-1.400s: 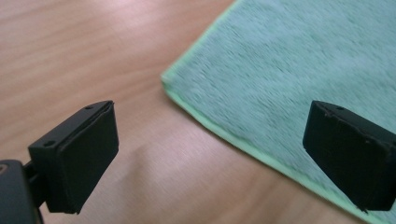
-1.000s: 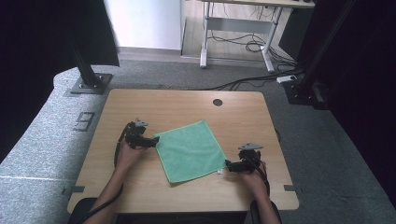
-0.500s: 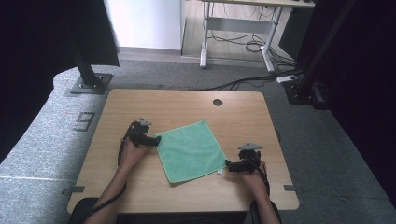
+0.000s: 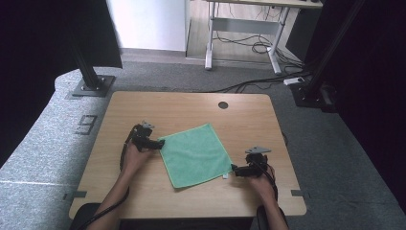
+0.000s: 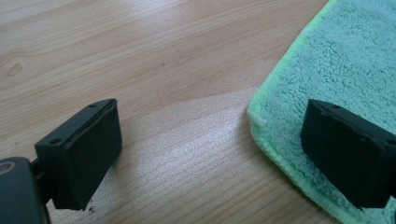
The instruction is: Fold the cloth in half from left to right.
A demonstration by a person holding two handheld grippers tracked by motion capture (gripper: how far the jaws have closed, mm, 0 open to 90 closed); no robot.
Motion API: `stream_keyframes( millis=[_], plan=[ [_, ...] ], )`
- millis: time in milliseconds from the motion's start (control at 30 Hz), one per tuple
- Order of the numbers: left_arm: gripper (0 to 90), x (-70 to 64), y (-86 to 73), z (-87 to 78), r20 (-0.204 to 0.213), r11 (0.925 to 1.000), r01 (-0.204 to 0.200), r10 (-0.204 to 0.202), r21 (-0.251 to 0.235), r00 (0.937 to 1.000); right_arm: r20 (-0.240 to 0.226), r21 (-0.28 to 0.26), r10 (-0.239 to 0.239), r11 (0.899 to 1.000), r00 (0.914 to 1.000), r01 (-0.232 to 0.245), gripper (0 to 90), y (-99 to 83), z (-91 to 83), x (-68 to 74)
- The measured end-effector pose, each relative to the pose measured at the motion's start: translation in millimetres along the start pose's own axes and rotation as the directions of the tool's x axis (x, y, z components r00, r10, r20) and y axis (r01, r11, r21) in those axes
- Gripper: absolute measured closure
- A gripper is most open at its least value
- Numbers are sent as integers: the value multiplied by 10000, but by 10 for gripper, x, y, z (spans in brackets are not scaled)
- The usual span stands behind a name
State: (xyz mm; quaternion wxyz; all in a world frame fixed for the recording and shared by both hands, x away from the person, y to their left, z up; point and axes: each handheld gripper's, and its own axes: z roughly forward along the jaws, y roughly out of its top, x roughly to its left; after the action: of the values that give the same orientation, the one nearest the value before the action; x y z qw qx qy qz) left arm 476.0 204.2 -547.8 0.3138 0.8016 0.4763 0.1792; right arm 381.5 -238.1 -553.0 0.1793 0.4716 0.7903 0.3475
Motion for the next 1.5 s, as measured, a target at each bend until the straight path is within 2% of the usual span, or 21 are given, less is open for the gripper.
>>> stream_keyframes(
  millis=[100,233,300,400,567,733,900,1200,1233,1400,1500],
  plan=[
    [58,-1,0,0,-4,10000,9,-9,-1,10000,-27,-59,-72,10000,10000,71,0,20,-61,6],
    [58,-1,-1,0,-15,10000,22,-22,-5,10000,-323,-21,-90,10000,9994,90,0,54,-108,34],
    [58,-1,0,0,-12,10000,21,-21,-6,10000,-623,38,-117,9999,9980,120,0,84,-130,82],
    [57,-1,0,0,-11,10000,20,-20,-3,10000,-805,-36,-411,9992,9959,410,0,130,-144,174],
    [55,-1,0,1,-20,10000,30,-30,3,10000,-1294,-101,-965,9953,9869,960,0,219,-122,375],
    [53,-1,0,1,-25,10000,34,-34,9,10000,-1822,-142,-1251,9921,9753,1246,0,285,-83,536],
    [53,-1,0,2,-28,10000,35,-35,9,10000,-2393,-96,-1646,9859,9569,1672,0,348,-24,756],
    [52,1,0,2,-32,10000,19,-18,17,10000,-3372,-156,-2377,9689,9109,2471,0,449,66,1173],
    [53,1,0,2,-32,10000,19,-19,17,10000,-3477,-152,-2537,9641,9026,2652,7,461,83,1247],
    [47,2,0,6,-60,10000,46,-46,13,10000,-3866,-178,-2744,9568,8805,2903,80,497,120,1438],
    [29,4,3,9,-76,9999,86,-86,57,9999,-4155,-255,-2981,9482,8593,3166,132,529,132,1571]
  ],
)
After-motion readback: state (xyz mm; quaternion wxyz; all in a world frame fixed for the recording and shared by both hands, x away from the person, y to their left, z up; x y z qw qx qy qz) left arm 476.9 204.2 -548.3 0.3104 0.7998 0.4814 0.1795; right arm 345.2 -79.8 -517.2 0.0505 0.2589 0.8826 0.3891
